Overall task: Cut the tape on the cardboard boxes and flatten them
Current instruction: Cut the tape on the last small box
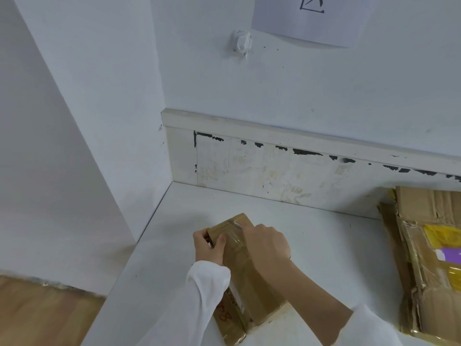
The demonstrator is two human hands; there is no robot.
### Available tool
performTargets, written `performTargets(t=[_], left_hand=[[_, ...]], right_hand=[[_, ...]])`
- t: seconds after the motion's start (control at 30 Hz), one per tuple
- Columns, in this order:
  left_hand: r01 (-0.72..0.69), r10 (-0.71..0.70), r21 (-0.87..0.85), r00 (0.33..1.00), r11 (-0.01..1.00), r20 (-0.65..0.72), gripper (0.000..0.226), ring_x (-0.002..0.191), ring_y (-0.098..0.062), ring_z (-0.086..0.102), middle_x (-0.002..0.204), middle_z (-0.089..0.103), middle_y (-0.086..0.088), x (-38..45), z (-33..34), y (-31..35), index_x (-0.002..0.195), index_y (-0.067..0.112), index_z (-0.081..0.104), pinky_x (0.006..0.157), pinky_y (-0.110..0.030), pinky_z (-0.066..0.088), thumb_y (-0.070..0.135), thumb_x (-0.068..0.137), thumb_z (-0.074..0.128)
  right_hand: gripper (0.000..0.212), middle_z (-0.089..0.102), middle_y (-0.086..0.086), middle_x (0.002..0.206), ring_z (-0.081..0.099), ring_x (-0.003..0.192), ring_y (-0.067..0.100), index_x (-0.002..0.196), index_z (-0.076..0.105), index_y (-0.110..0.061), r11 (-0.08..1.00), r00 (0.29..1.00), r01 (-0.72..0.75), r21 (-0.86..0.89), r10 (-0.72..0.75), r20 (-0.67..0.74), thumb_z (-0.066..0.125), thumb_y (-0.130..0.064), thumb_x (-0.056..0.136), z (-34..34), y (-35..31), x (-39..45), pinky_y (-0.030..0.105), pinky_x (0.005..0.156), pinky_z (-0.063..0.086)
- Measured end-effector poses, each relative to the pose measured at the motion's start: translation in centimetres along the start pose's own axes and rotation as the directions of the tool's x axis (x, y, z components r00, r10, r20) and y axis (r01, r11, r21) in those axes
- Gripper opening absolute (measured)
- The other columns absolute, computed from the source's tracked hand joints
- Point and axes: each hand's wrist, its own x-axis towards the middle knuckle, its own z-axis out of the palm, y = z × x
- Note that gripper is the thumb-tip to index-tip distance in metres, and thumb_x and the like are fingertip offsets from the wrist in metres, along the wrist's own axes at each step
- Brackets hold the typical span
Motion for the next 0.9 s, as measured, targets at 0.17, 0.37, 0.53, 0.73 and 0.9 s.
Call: performTargets(t=[0.17,0.37,0.53,0.73,0.9], left_hand=[[-0.003,0.003,0.034,1.0,0.999,0.01,0.027,0.073,-0.006,0.053,0.09,0.049,0.005,0.2,-0.2,0.0,0.108,0.018,0.036,0.051,-0.016,0.042,0.015,0.092,0.057],[-0.011,0.009,0.104,1.0,0.995,0.02,0.024,0.07,-0.011,0.053,0.087,0.05,0.0,0.4,-0.5,0.3,0.104,0.018,0.036,0.056,-0.024,0.044,0.017,0.092,0.057],[-0.054,0.042,0.276,0.998,0.96,0.048,0.021,0.067,-0.008,0.05,0.082,0.046,0.002,0.7,-0.8,0.4,0.101,0.016,0.036,0.052,-0.021,0.038,0.02,0.093,0.054],[-0.049,0.022,0.413,0.997,0.909,0.07,0.023,0.065,-0.008,0.048,0.079,0.045,0.003,1.4,-1.1,1.1,0.099,0.013,0.034,0.048,-0.019,0.034,0.023,0.094,0.054],[-0.042,0.011,0.433,0.997,0.9,0.074,0.024,0.068,-0.012,0.049,0.081,0.045,0.001,1.3,-1.1,1.2,0.099,0.012,0.034,0.053,-0.023,0.037,0.024,0.093,0.054]], right_hand=[[0.02,0.032,-0.001,0.062,0.033,0.051,0.013,0.105,0.047,-0.011,0.999,0.999,0.001,-0.034,0.001,0.036,0.039,0.002,0.093,-1.0,-1.0,0.1,0.026,0.053,0.03],[0.02,0.046,0.006,0.078,0.035,0.054,0.016,0.088,0.038,-0.013,0.995,0.998,0.059,-0.083,-0.056,0.039,0.038,0.006,0.093,-1.7,-1.9,-0.9,0.022,0.044,0.022],[0.033,0.058,0.009,0.106,0.057,0.084,0.023,0.07,0.029,-0.015,0.983,0.99,0.126,-0.134,-0.115,0.083,0.038,0.007,0.093,-1.8,-1.8,-1.4,0.022,0.045,0.02],[0.033,0.059,0.01,0.108,0.058,0.087,0.021,0.067,0.031,-0.012,0.977,0.983,0.138,-0.164,-0.114,0.145,0.04,0.007,0.093,-1.5,-1.8,-2.2,0.021,0.044,0.021],[0.026,0.056,0.011,0.1,0.061,0.096,0.024,0.111,0.054,-0.004,0.973,0.982,0.136,-0.185,-0.108,0.156,0.041,0.008,0.093,-1.5,-1.3,-3.2,0.022,0.044,0.022]])
